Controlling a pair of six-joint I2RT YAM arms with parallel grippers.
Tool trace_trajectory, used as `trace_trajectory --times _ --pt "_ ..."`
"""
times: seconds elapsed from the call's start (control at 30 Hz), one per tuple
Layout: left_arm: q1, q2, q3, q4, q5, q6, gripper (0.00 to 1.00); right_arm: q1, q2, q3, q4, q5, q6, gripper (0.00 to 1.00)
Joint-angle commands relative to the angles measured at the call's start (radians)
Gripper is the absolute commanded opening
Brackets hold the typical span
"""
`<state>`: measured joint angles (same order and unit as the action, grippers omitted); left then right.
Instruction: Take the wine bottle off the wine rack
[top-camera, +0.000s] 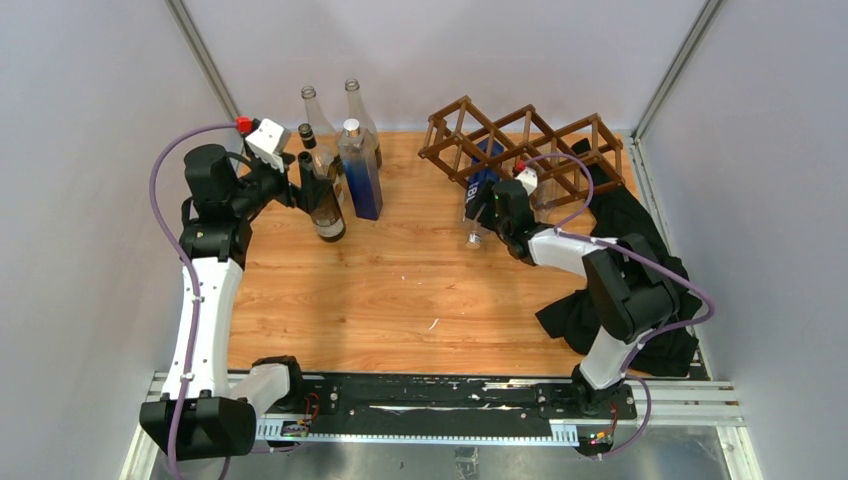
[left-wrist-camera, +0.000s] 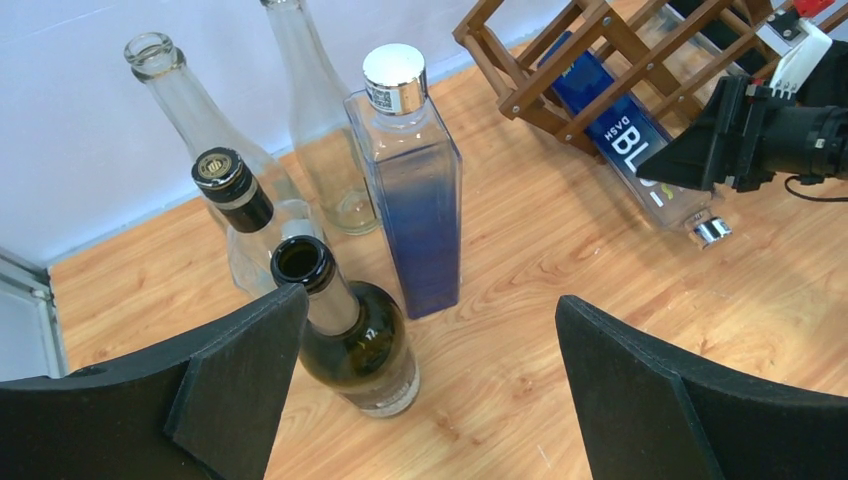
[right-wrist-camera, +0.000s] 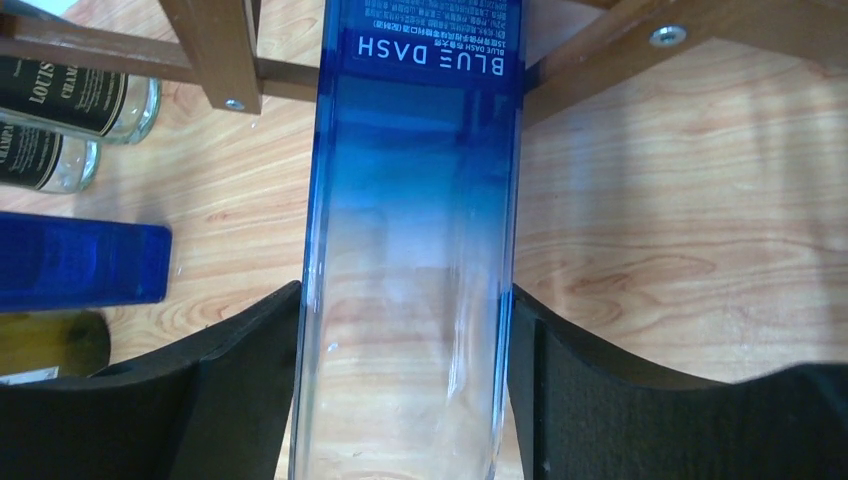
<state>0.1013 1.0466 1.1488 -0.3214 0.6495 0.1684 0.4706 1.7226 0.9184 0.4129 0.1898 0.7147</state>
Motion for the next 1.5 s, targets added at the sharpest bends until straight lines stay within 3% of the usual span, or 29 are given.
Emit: trace_trajectory --times 0.0,0.63,0.97,1.47 --pt "0.0 -0.019 -0.018 -0.016 0.027 0.011 1.0 -0.004 -0.096 -0.042 0.007 -0.054 0.025 0.0" --pt "0.001 0.006 -0.046 -0.001 0.099 0.002 1.0 0.049 -0.45 -0.349 -0.061 -0.244 0.105 0.0" --pt "0.0 0.011 -0.063 -0.053 0.148 0.094 1.0 0.128 -0.61 -0.429 -0.167 -0.255 0.147 0.0" --pt "-0.007 -0.002 -0.063 -0.103 0.208 0.149 1.0 0.152 -0.566 -0.393 -0.353 -0.283 0.023 0.0"
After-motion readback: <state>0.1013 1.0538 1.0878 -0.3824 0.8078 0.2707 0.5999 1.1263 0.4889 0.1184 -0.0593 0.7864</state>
